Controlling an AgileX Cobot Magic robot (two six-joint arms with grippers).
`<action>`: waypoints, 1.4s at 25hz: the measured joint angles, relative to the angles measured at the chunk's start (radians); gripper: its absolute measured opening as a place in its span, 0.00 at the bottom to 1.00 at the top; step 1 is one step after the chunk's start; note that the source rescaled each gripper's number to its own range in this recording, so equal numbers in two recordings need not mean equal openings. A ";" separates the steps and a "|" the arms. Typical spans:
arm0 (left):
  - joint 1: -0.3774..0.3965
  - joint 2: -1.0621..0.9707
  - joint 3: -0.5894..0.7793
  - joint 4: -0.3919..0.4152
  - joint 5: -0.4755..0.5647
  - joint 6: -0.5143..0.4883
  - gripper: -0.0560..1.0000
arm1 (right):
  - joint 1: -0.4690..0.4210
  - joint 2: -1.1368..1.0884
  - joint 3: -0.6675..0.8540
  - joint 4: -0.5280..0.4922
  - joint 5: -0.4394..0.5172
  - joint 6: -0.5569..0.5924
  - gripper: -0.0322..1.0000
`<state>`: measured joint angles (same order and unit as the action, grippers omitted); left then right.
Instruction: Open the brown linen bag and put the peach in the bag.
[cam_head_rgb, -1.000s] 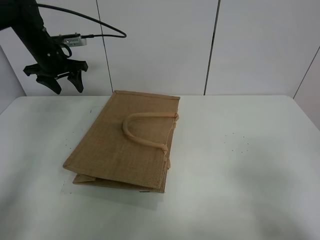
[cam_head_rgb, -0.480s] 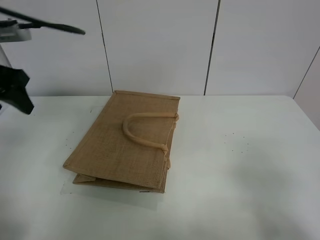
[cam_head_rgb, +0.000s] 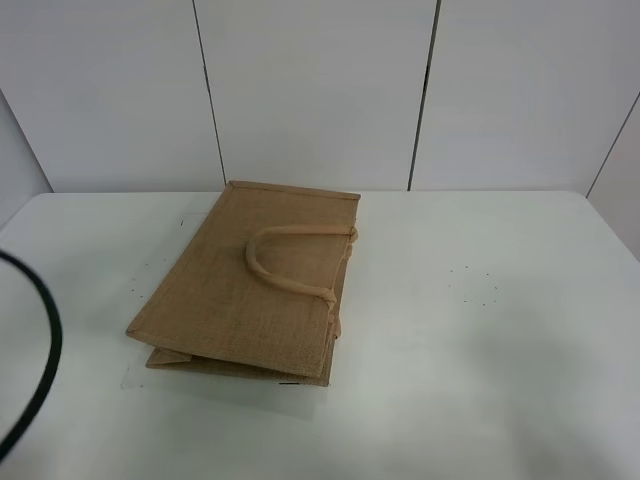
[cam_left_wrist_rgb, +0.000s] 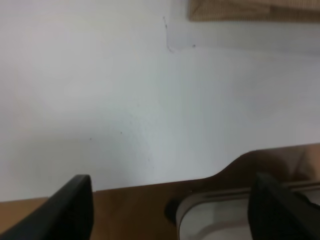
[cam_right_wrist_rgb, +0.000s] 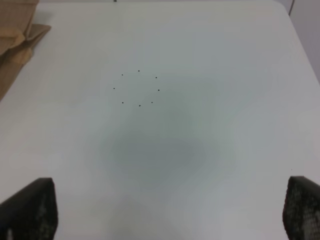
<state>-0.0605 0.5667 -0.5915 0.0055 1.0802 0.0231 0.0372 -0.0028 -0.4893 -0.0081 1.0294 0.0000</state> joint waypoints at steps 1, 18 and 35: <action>0.000 -0.050 0.037 -0.006 -0.006 0.000 0.91 | 0.000 0.000 0.000 0.000 0.000 0.000 1.00; 0.018 -0.334 0.092 0.001 -0.019 0.000 0.91 | 0.000 0.000 0.000 0.000 0.000 0.000 1.00; 0.058 -0.568 0.097 0.000 -0.025 0.000 0.91 | 0.000 0.000 0.000 0.000 0.000 0.000 1.00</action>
<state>-0.0025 -0.0015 -0.4944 0.0055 1.0556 0.0230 0.0372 -0.0028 -0.4893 -0.0081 1.0294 0.0000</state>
